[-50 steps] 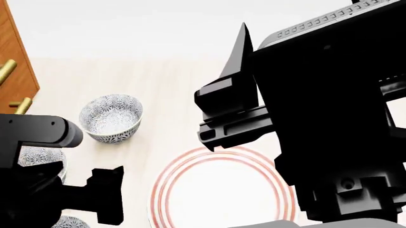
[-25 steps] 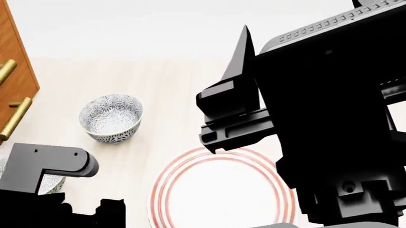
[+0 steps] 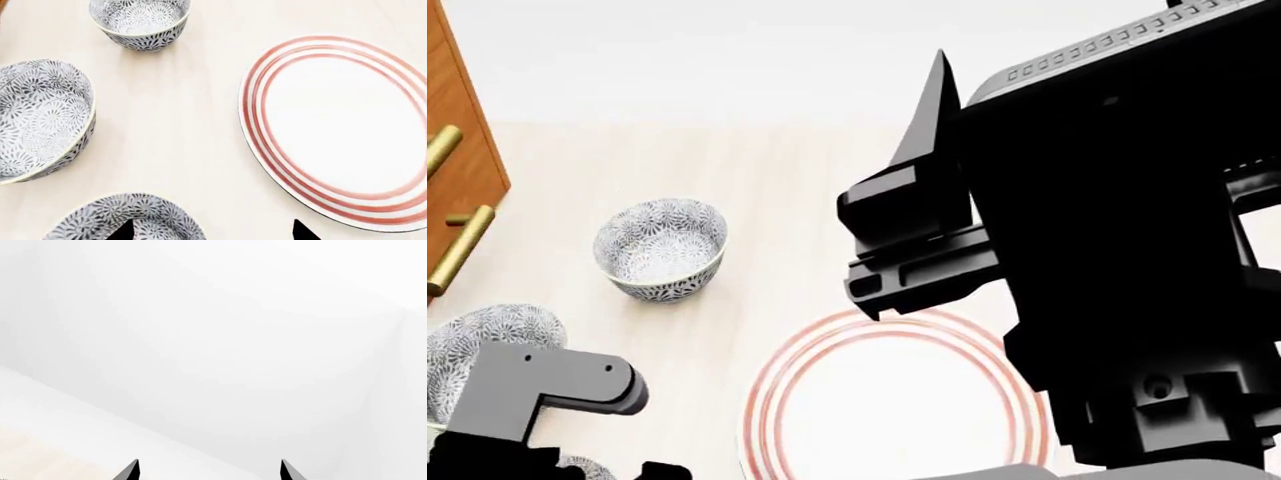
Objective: Put the bowl at the front on the plate.
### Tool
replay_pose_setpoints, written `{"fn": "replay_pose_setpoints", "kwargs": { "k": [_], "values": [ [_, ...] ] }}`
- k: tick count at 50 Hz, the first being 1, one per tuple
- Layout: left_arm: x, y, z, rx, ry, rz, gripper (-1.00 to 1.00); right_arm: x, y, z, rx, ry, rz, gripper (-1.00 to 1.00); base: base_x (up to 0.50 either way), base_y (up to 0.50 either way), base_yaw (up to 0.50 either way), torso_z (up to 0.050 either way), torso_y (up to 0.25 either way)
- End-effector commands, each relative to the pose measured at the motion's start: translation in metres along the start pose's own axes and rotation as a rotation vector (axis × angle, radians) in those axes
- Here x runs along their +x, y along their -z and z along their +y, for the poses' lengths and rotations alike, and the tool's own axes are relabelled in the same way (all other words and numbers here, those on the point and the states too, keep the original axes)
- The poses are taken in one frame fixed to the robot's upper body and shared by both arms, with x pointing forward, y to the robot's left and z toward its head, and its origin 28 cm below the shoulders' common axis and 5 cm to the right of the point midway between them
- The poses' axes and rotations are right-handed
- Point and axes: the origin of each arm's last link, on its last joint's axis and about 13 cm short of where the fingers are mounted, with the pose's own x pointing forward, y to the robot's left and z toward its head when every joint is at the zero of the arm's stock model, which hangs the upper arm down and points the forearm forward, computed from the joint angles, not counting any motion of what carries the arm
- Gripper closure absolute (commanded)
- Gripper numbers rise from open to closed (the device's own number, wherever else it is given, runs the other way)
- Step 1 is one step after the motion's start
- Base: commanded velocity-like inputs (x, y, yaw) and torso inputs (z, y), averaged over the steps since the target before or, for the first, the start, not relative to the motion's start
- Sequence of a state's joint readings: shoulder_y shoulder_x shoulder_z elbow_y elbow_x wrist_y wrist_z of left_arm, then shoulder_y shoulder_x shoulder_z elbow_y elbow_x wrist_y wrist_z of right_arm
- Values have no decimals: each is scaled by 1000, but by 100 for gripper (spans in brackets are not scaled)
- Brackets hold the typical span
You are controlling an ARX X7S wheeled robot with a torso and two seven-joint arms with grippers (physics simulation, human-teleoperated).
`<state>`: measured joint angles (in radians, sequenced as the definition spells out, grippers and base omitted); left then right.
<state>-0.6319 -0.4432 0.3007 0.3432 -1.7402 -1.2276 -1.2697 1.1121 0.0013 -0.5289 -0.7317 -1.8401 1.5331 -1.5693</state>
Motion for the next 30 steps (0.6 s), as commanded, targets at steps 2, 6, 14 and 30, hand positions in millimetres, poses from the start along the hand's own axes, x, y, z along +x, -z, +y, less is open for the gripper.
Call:
{"fn": "replay_pose_setpoints", "kwargs": {
  "k": [2, 6, 14, 30],
  "values": [
    [5, 7, 1, 15, -13, 38, -100, 0, 1, 0, -3, -1, 2, -100, 0, 0, 0, 0, 0],
    [6, 10, 1, 24, -18, 47, -100, 0, 0, 0, -3, -2, -1, -100, 0, 0, 0, 0, 0],
    [8, 13, 1, 30, -19, 66, -100, 0, 0, 0, -4, -2, 0, -100, 0, 0, 0, 0, 0],
    [14, 24, 1, 49, -21, 111, -100, -1, 0, 1, -9, -5, -3, -100, 0, 0, 0, 0, 0]
  ]
}}
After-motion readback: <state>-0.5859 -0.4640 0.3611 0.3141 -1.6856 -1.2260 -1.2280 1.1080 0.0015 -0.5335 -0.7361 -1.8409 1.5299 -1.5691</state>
